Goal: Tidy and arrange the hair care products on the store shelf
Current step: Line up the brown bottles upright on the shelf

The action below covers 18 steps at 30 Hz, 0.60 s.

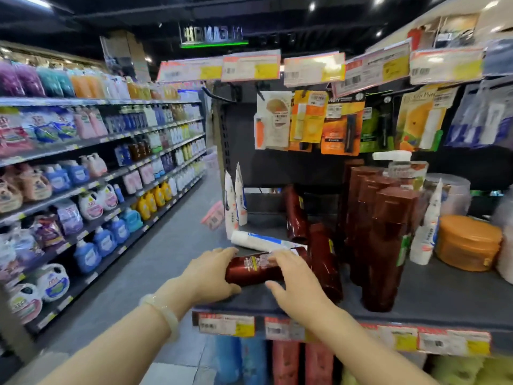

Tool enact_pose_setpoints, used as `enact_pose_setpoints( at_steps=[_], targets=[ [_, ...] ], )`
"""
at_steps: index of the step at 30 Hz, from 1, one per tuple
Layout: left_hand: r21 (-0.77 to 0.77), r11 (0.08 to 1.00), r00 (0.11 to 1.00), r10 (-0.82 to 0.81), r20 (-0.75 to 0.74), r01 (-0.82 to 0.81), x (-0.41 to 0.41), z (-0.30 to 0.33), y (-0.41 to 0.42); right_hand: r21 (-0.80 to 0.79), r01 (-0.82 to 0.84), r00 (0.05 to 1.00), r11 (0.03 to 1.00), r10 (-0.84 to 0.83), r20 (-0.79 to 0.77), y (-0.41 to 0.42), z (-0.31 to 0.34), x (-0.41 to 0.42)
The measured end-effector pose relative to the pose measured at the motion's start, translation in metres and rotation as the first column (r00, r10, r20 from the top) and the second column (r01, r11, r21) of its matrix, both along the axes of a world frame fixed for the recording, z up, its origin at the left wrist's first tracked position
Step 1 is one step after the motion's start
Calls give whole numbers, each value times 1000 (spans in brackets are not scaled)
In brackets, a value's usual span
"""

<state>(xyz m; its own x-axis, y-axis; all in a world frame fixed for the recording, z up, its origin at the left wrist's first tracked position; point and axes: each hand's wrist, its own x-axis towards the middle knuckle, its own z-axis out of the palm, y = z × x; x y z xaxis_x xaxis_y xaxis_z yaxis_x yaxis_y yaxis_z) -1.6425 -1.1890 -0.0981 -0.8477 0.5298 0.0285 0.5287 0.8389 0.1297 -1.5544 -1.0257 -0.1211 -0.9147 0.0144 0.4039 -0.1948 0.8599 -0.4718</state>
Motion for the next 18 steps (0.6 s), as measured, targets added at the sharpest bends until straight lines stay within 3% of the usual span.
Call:
enact_pose_setpoints(
  at_steps=[5, 10, 14, 18],
  targets=[
    [306, 951, 980, -103, 171, 47, -16, -11, -20, 125, 114, 990, 986, -122, 64, -11, -5, -14],
    [468, 883, 921, -150, 360, -39, -22, -17, -33, 271, 187, 964, 944, -229, 133, -9, -2, -28],
    [553, 826, 889, -170, 426, -107, -18, -21, -36, 395, 128, 948, 910, -229, 221, -7, 4, -35],
    [642, 755, 879, -209, 428, -132, -19, -10, -36, 406, 68, 949, 912, -184, 254, -4, 14, -34]
  ],
)
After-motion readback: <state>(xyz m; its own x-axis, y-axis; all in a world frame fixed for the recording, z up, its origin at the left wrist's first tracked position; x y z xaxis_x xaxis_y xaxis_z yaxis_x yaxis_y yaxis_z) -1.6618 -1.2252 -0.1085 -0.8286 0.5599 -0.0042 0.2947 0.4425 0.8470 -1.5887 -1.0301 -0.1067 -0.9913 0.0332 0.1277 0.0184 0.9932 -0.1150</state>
